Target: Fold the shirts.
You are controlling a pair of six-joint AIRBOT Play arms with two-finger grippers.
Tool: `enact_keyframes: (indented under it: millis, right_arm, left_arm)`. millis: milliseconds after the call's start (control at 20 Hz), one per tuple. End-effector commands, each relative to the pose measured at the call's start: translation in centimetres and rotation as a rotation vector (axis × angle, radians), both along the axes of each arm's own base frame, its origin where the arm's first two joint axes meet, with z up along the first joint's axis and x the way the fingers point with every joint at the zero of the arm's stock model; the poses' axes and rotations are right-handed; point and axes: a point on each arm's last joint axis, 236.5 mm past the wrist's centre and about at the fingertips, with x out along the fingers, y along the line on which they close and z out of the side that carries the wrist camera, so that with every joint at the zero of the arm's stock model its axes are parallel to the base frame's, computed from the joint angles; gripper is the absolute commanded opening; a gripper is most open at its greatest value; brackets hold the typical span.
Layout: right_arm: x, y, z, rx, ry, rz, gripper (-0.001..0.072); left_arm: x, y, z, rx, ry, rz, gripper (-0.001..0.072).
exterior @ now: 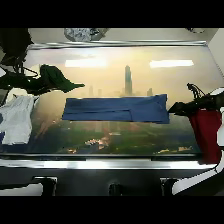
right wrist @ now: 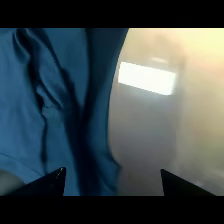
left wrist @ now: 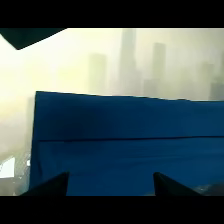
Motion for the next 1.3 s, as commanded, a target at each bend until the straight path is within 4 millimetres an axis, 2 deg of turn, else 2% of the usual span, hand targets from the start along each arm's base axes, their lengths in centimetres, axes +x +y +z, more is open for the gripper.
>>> enact_keyframes:
  millis: [0, 150, 200, 250, 300, 350, 400, 450, 500, 600, 700, 800, 900, 1050, 1150, 1250]
  right_arm:
    - [1.0, 2.7, -1.0, 0.129, 0.033, -0.046, 0.0720]
    - [2.1, 6.2, -1.8, 0.138, 0.047, -0.033, 0.0720]
    - [2.4, 7.4, -1.8, 0.131, 0.043, -0.014, 0.0697]
    - [2.6, 8.4, -1.7, 0.127, 0.035, 0.006, 0.0530]
    - [2.8, 9.1, -1.4, 0.122, 0.024, 0.020, 0.0197]
    - [2.8, 9.5, -0.6, 0.120, 0.012, 0.032, 0.0042]
    - [3.0, 9.8, 0.7, 0.117, -0.018, 0.047, 0.0040]
    - [3.1, 9.8, 2.4, 0.109, -0.052, 0.056, 0.0039]
    - [3.0, 9.7, 4.2, 0.096, -0.085, 0.065, 0.0038]
    - [2.7, 9.6, 8.2, 0.056, -0.160, 0.087, 0.0037]
    - [1.9, 9.9, 12.4, 0.036, -0.228, 0.099, 0.0037]
    - [0.5, 10.4, 16.3, 0.021, -0.283, 0.121, 0.0037]
    - [-1.1, 10.8, 19.8, 0.005, -0.333, 0.122, 0.0037]
    - [-3.1, 11.5, 24.6, -0.023, -0.418, 0.107, 0.0037]
    - [-4.8, 12.0, 26.7, -0.030, -0.443, 0.103, 0.0037]
    - [-6.5, 12.5, 28.2, -0.033, -0.451, 0.112, 0.0038]
  left_arm:
    - [-1.7, -4.6, 4.1, 0.007, -0.093, -0.098, 0.0614]
    - [-2.6, -9.2, 4.6, 0.002, -0.121, -0.194, 0.0614]
    - [-2.8, -10.8, 4.5, -0.001, -0.123, -0.225, 0.0614]
    - [-3.1, -12.3, 4.1, -0.004, -0.122, -0.257, 0.0614]
    - [-3.5, -13.9, 3.6, -0.006, -0.114, -0.290, 0.0607]
    - [-3.8, -15.6, 2.9, -0.008, -0.106, -0.324, 0.0592]
    - [-3.9, -17.6, 2.0, -0.011, -0.100, -0.356, 0.0453]
    - [-3.9, -19.4, 0.8, -0.014, -0.094, -0.382, 0.0200]
    - [-4.0, -21.7, -0.7, -0.016, -0.089, -0.412, 0.0049]
    - [-4.5, -25.9, -4.6, -0.014, -0.053, -0.469, 0.0039]
    - [-5.9, -29.9, -8.7, -0.083, 0.061, -0.442, 0.0039]
    - [-6.9, -34.0, -10.9, -0.225, 0.152, -0.408, 0.0039]
    - [-6.9, -36.5, -12.7, -0.325, 0.209, -0.354, 0.0039]
    - [-6.6, -39.0, -14.4, -0.431, 0.260, -0.272, 0.0038]
    - [-6.7, -40.9, -14.7, -0.495, 0.279, -0.233, 0.0038]
    - [-7.6, -43.4, -14.8, -0.522, 0.277, -0.252, 0.0037]
